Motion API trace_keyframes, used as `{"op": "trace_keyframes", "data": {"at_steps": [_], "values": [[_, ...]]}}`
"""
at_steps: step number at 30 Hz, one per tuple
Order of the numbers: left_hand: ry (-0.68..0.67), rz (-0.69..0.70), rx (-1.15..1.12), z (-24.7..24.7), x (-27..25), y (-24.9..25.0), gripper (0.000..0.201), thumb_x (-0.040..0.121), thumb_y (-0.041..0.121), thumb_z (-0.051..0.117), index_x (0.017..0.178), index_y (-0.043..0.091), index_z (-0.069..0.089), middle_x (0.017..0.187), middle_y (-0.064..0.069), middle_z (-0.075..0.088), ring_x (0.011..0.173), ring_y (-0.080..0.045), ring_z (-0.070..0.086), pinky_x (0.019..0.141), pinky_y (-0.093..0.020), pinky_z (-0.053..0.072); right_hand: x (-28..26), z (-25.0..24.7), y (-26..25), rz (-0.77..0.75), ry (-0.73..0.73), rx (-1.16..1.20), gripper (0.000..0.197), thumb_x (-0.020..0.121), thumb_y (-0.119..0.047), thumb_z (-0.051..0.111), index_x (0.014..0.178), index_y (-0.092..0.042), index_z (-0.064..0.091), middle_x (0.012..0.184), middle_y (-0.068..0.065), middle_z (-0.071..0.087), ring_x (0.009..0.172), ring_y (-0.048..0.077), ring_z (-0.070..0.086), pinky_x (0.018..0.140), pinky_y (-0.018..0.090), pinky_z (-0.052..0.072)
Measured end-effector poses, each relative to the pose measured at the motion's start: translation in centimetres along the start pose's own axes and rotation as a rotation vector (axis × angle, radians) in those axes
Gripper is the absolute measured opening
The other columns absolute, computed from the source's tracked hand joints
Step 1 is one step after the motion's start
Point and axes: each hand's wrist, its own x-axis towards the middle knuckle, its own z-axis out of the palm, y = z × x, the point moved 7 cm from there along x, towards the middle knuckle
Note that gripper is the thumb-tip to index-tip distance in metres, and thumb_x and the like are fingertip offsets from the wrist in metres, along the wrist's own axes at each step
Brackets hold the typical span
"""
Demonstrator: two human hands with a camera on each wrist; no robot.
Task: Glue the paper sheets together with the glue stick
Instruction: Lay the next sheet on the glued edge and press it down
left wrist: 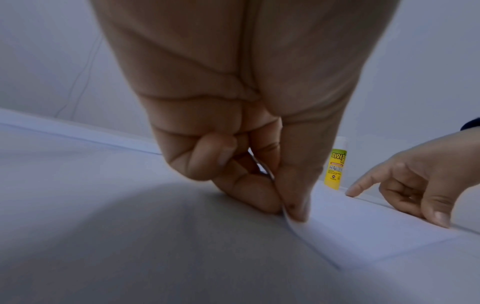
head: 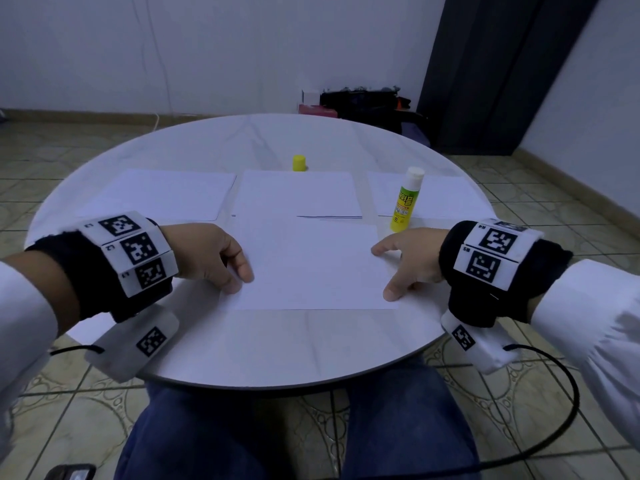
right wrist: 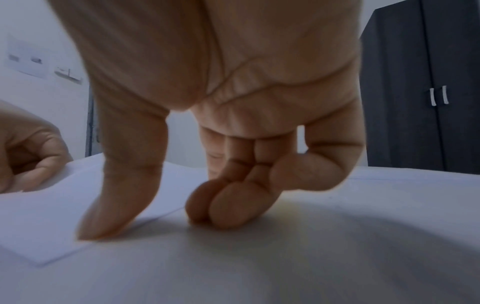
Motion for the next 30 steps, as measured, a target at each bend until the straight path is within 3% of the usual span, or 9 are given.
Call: {"op": "trace_keyframes", "data": {"at_steps": [2, 6, 8, 11, 14, 17, 22, 27, 30], "values": [[-0.004, -0.006, 0.020, 0.0, 0.0, 0.1, 0.015, 0.077, 0.023, 0.077, 0.083, 0.035, 0.069, 0.069, 0.010, 0.061, 0.065, -0.004, 0.054, 0.061, -0.013, 0.039, 0.0, 0.1, 0.0, -0.012, -0.027, 0.015, 0.086, 0.073, -0.026, 0.080, 0.145, -0.028, 0.033, 0.074, -0.013, 0.041, 0.062, 0.005, 0.040, 0.050, 0.017, 0.030], [-0.020, -0.007, 0.039, 0.0, 0.2, 0.2, 0.015, 0.077, 0.022, 0.077, 0.083, 0.033, 0.069, 0.072, 0.010, 0.063, 0.063, -0.002, 0.054, 0.059, -0.011, 0.038, -0.1, 0.0, -0.3, -0.031, -0.023, -0.051, 0.088, 0.073, -0.029, 0.080, 0.147, -0.026, 0.031, 0.127, -0.003, 0.051, 0.114, 0.019, 0.049, 0.088, 0.023, 0.041], [-0.042, -0.021, 0.063, -0.1, 0.2, 0.2, 0.013, 0.077, 0.022, 0.078, 0.084, 0.029, 0.069, 0.078, 0.008, 0.069, 0.066, -0.002, 0.058, 0.064, -0.013, 0.043, -0.2, -0.1, -0.5, -0.035, -0.020, -0.064, 0.088, 0.074, -0.029, 0.080, 0.146, -0.025, 0.031, 0.125, -0.003, 0.051, 0.114, 0.020, 0.049, 0.093, 0.026, 0.039], [-0.095, -0.061, 0.144, -0.1, 0.2, -0.3, 0.013, 0.075, 0.031, 0.078, 0.078, 0.024, 0.068, 0.076, 0.006, 0.072, 0.066, -0.007, 0.060, 0.081, -0.030, 0.052, -0.1, -0.1, -0.7, -0.045, -0.030, -0.079, 0.086, 0.074, -0.029, 0.079, 0.145, -0.023, 0.032, 0.080, -0.013, 0.044, 0.089, 0.016, 0.048, 0.088, 0.026, 0.041], [-0.126, -0.124, 0.311, -0.6, 0.2, -0.1, 0.023, 0.071, 0.043, 0.078, 0.077, 0.025, 0.066, 0.079, 0.002, 0.071, 0.060, -0.007, 0.057, 0.073, -0.027, 0.052, 0.1, -0.1, -0.7, -0.057, -0.026, -0.102, 0.084, 0.074, -0.028, 0.079, 0.144, -0.021, 0.033, 0.070, -0.012, 0.038, 0.064, 0.008, 0.042, 0.082, 0.026, 0.040], [-0.042, -0.085, 0.500, -1.4, 0.3, 3.2, 0.028, 0.077, 0.044, 0.074, 0.093, 0.021, 0.069, 0.081, 0.006, 0.063, 0.074, -0.010, 0.055, 0.067, -0.021, 0.044, 0.4, -0.1, -0.9, -0.076, -0.019, -0.121, 0.085, 0.075, -0.028, 0.078, 0.145, -0.020, 0.030, 0.071, -0.010, 0.041, 0.070, 0.012, 0.046, 0.079, 0.026, 0.040], [0.009, 0.199, 0.416, 1.4, 1.0, 12.4, 0.082, 0.076, 0.063, 0.065, 0.142, 0.020, 0.041, 0.147, -0.003, 0.037, 0.135, -0.019, 0.037, 0.111, -0.029, 0.030, 0.6, 0.0, -0.9, -0.089, -0.014, -0.199, 0.089, 0.076, -0.034, 0.077, 0.147, -0.018, 0.027, 0.128, 0.002, 0.052, 0.120, 0.021, 0.049, 0.098, 0.028, 0.042], [0.039, 0.335, 0.455, 5.4, 2.6, 17.0, 0.096, 0.073, 0.070, 0.063, 0.147, 0.018, 0.028, 0.150, -0.002, 0.029, 0.136, -0.023, 0.029, 0.106, -0.036, 0.029, 1.3, 0.4, -1.5, -0.109, -0.056, -0.353, 0.076, 0.071, -0.040, 0.078, 0.134, -0.011, 0.046, 0.089, 0.001, 0.063, 0.078, 0.017, 0.059, 0.060, 0.024, 0.047], [0.006, 0.305, 0.514, 5.4, 3.2, 15.4, 0.107, 0.069, 0.072, 0.064, 0.149, 0.015, 0.021, 0.150, -0.002, 0.026, 0.136, -0.025, 0.028, 0.107, -0.040, 0.030, 1.6, 0.4, -1.6, -0.123, -0.050, -0.380, 0.073, 0.071, -0.041, 0.078, 0.131, -0.010, 0.049, 0.105, 0.003, 0.066, 0.093, 0.020, 0.062, 0.073, 0.027, 0.052]]}}
